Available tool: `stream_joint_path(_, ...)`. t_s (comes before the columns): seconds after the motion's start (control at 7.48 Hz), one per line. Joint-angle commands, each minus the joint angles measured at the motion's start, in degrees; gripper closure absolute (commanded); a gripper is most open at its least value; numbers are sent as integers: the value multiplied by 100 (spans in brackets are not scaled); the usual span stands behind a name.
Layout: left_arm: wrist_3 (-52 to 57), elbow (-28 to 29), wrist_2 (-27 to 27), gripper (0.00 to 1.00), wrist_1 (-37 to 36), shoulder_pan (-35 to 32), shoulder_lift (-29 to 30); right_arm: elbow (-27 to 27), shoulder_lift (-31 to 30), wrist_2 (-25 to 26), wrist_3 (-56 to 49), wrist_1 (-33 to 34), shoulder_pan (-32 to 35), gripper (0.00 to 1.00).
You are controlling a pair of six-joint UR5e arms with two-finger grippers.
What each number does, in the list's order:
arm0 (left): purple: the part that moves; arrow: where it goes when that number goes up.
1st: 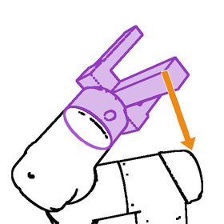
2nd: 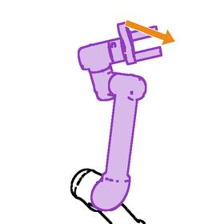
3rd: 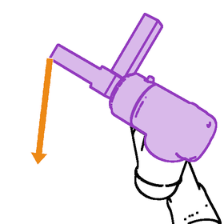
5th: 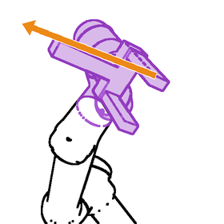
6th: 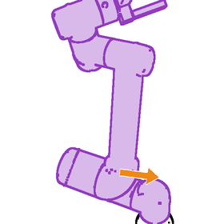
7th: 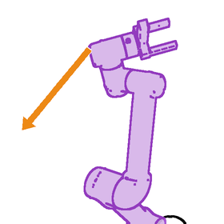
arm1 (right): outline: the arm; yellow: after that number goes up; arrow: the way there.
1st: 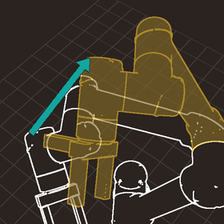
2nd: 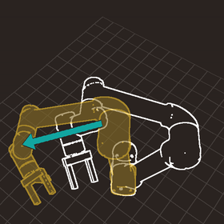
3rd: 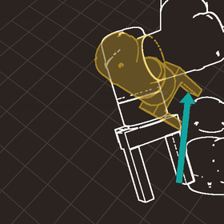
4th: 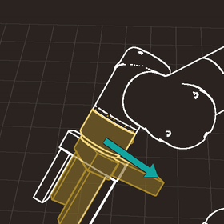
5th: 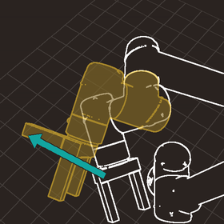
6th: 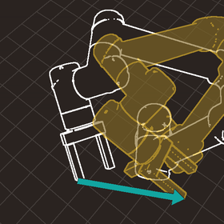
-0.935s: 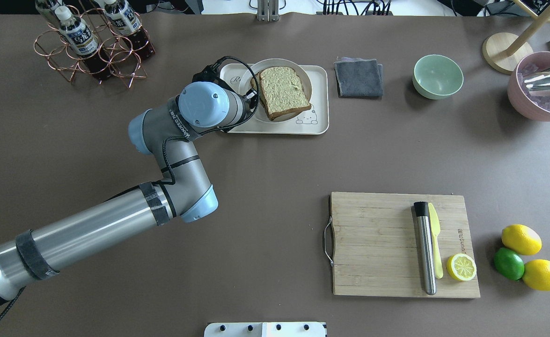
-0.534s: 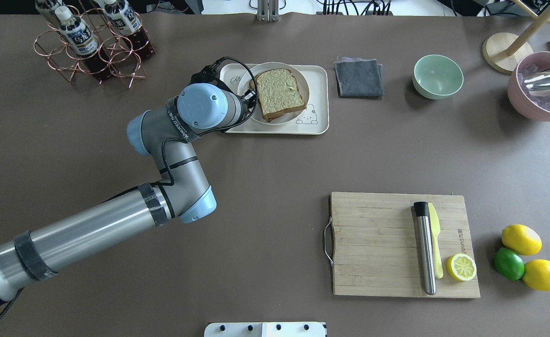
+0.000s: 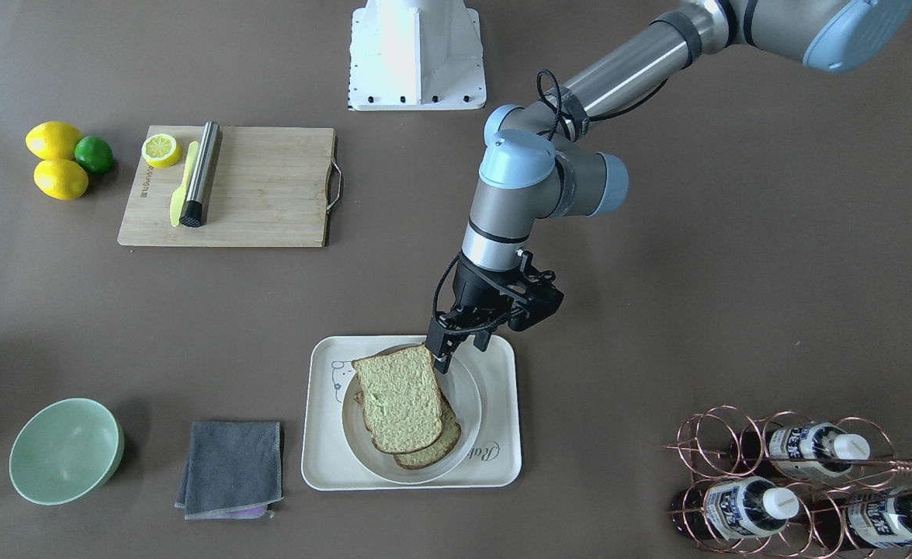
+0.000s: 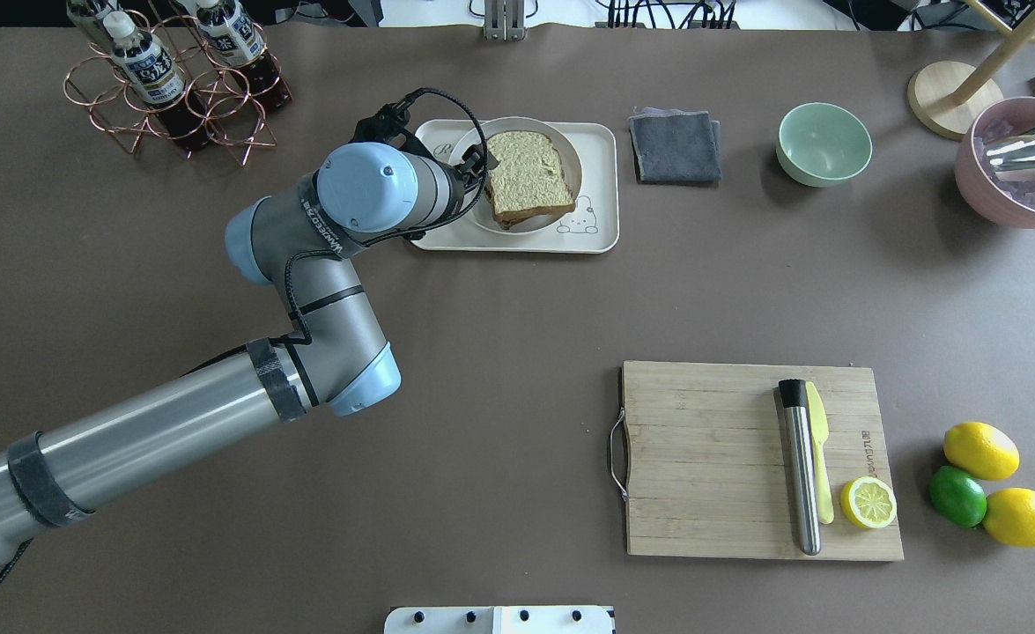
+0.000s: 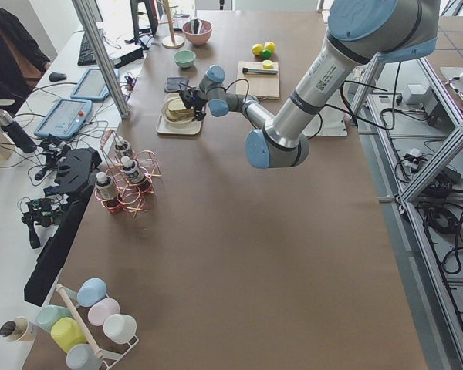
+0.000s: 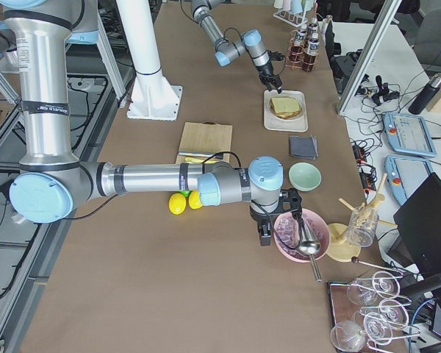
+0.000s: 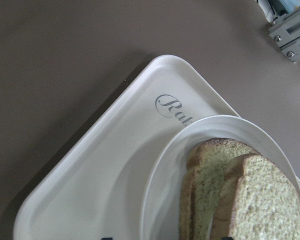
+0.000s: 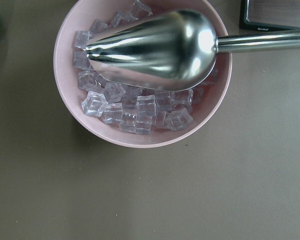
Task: Make sandwich and place on tray
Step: 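Lower the plate onto the tray and open the left gripper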
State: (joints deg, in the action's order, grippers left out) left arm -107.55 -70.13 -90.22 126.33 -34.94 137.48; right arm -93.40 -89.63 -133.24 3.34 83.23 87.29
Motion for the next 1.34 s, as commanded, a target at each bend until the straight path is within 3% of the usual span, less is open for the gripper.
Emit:
stream_joint_path(0.0,626,-832,-22,2,14,-161,-465,15,16,-9,0,0,-10,0)
stream_joint_path(0.67,1838,-1739,31,2,84,-355,-1318,-2,-63,-9,9,0,86,0)
stream_joint_path(0.94,1974,-2625,-117,2,163,-478,-2046,15,-54,0,9,35,183,0)
stream_joint_path(1.07,2244,-2637,-362,2,207,-487,-2241,24,-72,0,9,36,192,0)
stream_joint_path(1.2,2673,-2716,-973,2,208,-600,-2522,24,-98,8,18,36,201,0)
